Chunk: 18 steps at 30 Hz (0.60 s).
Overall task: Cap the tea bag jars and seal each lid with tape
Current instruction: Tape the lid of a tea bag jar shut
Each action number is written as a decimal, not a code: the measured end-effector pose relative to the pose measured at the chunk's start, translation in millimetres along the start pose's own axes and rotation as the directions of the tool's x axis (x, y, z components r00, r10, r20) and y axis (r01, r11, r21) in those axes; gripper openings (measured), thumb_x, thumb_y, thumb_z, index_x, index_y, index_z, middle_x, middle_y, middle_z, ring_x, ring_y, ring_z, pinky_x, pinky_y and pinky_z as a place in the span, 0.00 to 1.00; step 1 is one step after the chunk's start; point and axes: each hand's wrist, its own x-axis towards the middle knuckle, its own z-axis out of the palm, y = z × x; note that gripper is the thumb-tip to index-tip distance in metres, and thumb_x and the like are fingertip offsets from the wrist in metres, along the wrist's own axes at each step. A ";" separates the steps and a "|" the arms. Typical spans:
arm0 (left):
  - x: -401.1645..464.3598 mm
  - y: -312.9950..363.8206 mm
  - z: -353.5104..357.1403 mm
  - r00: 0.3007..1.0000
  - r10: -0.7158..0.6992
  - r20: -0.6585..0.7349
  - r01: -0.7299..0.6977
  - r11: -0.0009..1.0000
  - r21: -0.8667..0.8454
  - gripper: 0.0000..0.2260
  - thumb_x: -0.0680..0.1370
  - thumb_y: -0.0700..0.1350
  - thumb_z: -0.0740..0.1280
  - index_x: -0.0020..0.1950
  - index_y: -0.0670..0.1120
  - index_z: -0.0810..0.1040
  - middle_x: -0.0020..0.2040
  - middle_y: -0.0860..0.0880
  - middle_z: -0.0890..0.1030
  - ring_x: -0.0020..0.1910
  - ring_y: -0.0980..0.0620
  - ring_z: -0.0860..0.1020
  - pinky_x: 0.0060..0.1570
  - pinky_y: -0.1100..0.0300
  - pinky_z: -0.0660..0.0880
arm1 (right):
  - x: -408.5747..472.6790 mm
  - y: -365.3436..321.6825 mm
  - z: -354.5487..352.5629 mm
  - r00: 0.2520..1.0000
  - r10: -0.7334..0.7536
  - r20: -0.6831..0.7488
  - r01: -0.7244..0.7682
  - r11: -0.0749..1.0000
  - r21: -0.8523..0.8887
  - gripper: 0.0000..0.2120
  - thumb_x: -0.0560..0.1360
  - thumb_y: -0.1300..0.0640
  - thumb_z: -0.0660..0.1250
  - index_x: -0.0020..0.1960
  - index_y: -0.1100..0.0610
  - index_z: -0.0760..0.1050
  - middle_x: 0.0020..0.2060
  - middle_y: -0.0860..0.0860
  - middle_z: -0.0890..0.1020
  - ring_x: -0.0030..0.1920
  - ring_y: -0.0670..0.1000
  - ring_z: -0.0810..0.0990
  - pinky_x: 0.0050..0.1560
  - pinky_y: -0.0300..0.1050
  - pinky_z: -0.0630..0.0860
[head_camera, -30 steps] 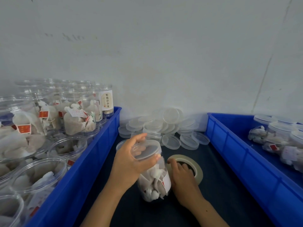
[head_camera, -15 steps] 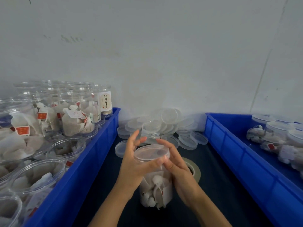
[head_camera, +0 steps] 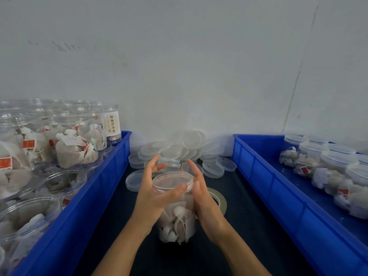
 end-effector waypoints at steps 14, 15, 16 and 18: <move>32.2 61.7 24.3 0.962 -0.116 0.246 0.076 0.983 0.166 0.31 0.57 0.60 0.81 0.55 0.63 0.72 0.54 0.62 0.77 0.49 0.71 0.77 0.41 0.74 0.74 | 15.0 -77.3 -26.1 0.963 0.006 -0.270 -0.101 0.936 -0.338 0.39 0.62 0.63 0.79 0.66 0.52 0.63 0.55 0.45 0.77 0.53 0.41 0.80 0.53 0.39 0.79; 37.5 69.6 31.2 0.964 -0.105 0.245 0.071 0.987 0.146 0.27 0.57 0.59 0.78 0.52 0.62 0.73 0.52 0.62 0.78 0.46 0.72 0.77 0.39 0.75 0.74 | 18.5 -89.1 -32.3 0.955 -0.020 -0.295 -0.091 0.930 -0.357 0.39 0.63 0.64 0.79 0.66 0.53 0.62 0.55 0.46 0.77 0.53 0.43 0.79 0.54 0.39 0.78; 44.1 77.7 40.1 0.966 -0.088 0.242 0.057 0.990 0.131 0.25 0.58 0.58 0.76 0.52 0.61 0.73 0.52 0.61 0.79 0.46 0.71 0.78 0.40 0.73 0.75 | 22.4 -100.7 -40.2 0.947 -0.049 -0.316 -0.078 0.923 -0.376 0.39 0.63 0.64 0.79 0.66 0.54 0.62 0.55 0.47 0.77 0.54 0.44 0.79 0.55 0.39 0.78; 60.0 94.7 62.3 0.969 -0.043 0.243 0.020 0.995 0.095 0.25 0.59 0.58 0.75 0.54 0.59 0.74 0.55 0.56 0.80 0.51 0.62 0.80 0.48 0.64 0.78 | 31.0 -123.7 -59.1 0.930 -0.086 -0.357 -0.067 0.916 -0.395 0.38 0.63 0.65 0.79 0.65 0.56 0.61 0.55 0.49 0.77 0.55 0.47 0.78 0.53 0.40 0.78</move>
